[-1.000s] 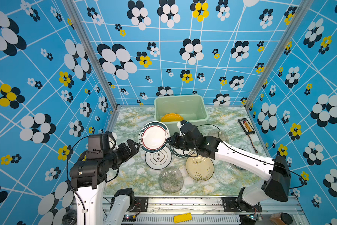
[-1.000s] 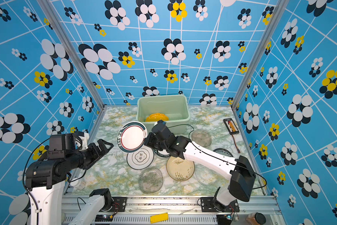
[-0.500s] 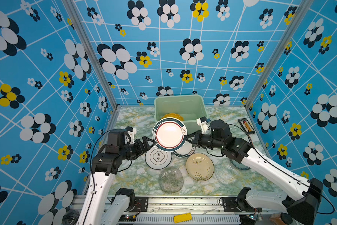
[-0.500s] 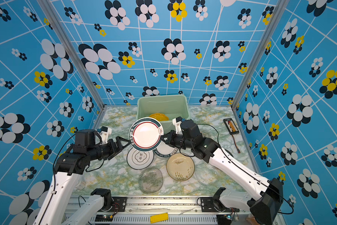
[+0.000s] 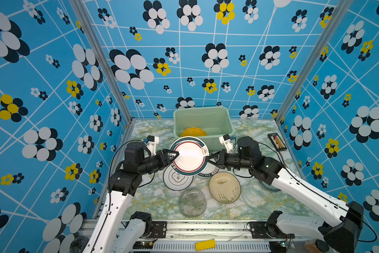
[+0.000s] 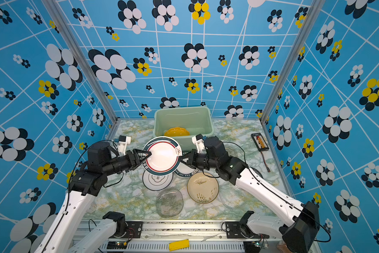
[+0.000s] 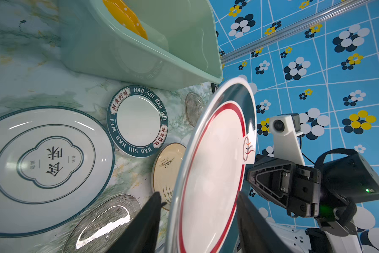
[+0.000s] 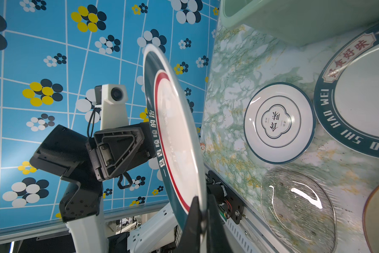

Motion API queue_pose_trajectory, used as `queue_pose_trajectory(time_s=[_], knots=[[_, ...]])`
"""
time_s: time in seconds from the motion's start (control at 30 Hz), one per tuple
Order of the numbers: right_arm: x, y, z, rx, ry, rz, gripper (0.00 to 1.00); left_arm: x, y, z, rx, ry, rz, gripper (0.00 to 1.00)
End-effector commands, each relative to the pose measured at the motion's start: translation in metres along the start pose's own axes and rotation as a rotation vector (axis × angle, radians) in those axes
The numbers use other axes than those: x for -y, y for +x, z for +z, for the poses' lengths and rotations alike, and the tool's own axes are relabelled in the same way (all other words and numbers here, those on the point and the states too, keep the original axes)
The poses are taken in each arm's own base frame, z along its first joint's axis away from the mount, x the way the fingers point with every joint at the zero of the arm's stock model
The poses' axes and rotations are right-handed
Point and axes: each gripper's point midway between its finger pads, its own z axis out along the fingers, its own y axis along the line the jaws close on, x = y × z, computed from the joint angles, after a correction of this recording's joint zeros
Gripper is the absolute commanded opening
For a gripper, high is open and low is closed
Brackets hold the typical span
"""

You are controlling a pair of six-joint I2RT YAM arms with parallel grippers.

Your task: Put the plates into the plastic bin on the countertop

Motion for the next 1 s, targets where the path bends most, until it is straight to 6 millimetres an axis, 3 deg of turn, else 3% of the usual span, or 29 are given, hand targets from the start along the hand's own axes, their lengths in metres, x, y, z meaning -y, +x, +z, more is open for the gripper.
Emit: queue_pose_trajectory(time_s=[0.0,0.07,0.2,0.4,0.47,0.57,0.67,0.77,0.97], knots=[[-0.025,-0.01,-0.001,0.023,-0.104,-0.019,0.0,0.004,0.004,0.004,-0.014,0.036,0.0,0.49],[-0.026,-0.01,-0.001,0.024,-0.114,-0.013,0.0,0.004,0.007,0.006,-0.025,0.037,0.0,0.44],[-0.024,-0.009,0.001,0.018,-0.108,-0.007,0.0,0.005,0.008,0.006,-0.026,0.037,0.002,0.26],[-0.018,-0.01,0.002,0.023,-0.084,-0.005,0.0,0.008,0.007,0.004,-0.014,0.046,-0.008,0.11],[-0.019,-0.012,0.001,0.036,-0.079,-0.021,0.02,0.008,0.008,0.004,-0.006,0.053,-0.029,0.08],[-0.022,-0.016,0.0,0.052,-0.079,-0.065,0.22,0.009,0.008,0.004,0.016,0.071,-0.076,0.04],[-0.027,-0.019,0.0,0.063,-0.099,-0.112,0.35,0.01,0.009,0.003,0.036,0.092,-0.132,0.01],[-0.029,-0.019,0.003,0.054,-0.111,-0.15,0.4,0.013,0.01,0.003,0.045,0.113,-0.172,0.01],[-0.03,-0.015,0.013,-0.006,-0.131,-0.226,0.39,0.021,0.016,0.001,-0.007,0.115,-0.178,0.01]])
